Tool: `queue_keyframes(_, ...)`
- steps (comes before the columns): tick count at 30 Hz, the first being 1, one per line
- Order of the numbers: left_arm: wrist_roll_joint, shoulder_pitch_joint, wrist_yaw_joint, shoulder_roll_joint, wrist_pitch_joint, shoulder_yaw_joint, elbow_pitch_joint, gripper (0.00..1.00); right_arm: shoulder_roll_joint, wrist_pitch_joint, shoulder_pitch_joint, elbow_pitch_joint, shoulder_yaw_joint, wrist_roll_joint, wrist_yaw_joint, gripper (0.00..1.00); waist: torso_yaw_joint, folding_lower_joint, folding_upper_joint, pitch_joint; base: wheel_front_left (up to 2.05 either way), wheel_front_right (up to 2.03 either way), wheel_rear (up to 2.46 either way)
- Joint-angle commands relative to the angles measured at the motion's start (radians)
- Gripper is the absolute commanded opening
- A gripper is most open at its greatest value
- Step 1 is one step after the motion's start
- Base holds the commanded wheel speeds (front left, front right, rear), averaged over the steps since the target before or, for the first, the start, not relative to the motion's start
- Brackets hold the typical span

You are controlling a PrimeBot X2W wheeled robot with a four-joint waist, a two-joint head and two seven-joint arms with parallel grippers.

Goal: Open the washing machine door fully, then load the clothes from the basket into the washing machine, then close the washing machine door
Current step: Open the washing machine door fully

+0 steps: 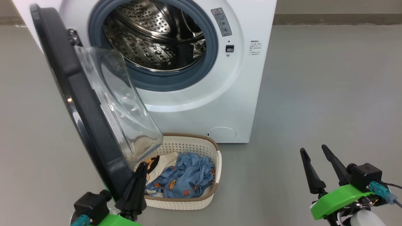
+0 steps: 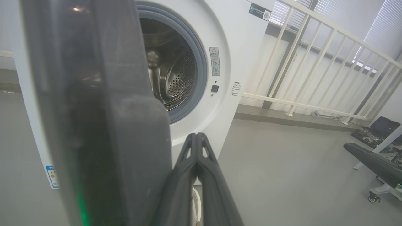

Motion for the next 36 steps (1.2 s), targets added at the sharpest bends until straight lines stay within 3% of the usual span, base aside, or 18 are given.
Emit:
queue_keyframes(1,-0.011,-0.042,0.006,0.005,-0.012,0.038,-0.012,0.00,-0.016,-0.012,-0.011,-0.019,0.016,0.016,0.008,1.00,0.010,0.0000,0.0000,-0.001,0.00,0.00,0.00)
queue_keyframes(16,-0.034,-0.031,0.037,0.024,-0.022,0.074,0.014,0.00,-0.011,-0.012,-0.006,-0.015,0.028,0.020,0.008,1.00,0.138,0.0000,0.0000,-0.015,0.00,0.00,0.00)
queue_keyframes(36,-0.069,-0.071,0.078,0.108,-0.026,0.181,0.066,0.00,0.012,-0.012,-0.001,-0.013,0.017,0.020,0.008,1.00,0.257,0.0000,0.0000,-0.001,0.00,0.00,0.00)
